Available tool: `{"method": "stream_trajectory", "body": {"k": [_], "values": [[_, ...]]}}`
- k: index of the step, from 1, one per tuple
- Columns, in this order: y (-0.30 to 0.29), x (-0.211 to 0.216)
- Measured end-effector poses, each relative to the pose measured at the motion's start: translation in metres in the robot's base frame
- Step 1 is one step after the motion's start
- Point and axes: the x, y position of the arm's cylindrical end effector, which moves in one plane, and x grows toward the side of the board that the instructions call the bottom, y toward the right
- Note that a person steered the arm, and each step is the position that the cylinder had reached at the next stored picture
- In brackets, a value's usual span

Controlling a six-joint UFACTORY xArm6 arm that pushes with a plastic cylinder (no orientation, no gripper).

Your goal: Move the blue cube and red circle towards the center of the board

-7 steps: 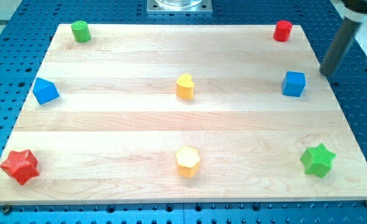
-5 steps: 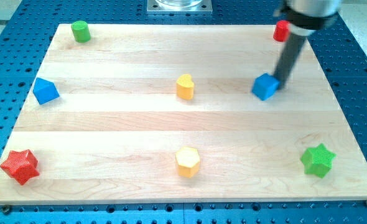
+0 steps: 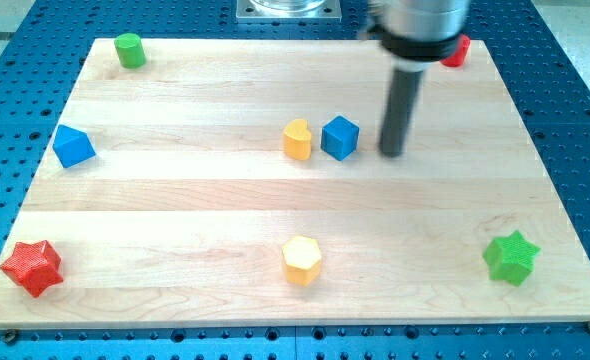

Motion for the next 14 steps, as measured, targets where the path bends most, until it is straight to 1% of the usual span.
{"method": "stream_trajectory", "body": {"k": [1, 2, 3, 4, 5, 6, 7, 8, 9, 10, 11, 12, 13, 14], "values": [[0.125, -0.074], [0.156, -0.134], [0.128, -0.169], [0.050, -0.168], [0.063, -0.183], [0.022, -0.203], [-0.051, -0.136], [-0.108, -0.071], [-0.049, -0.106], [-0.065, -0.143], [-0.107, -0.098], [-0.077, -0.080], [-0.107, -0.133], [-0.149, -0.107]]}}
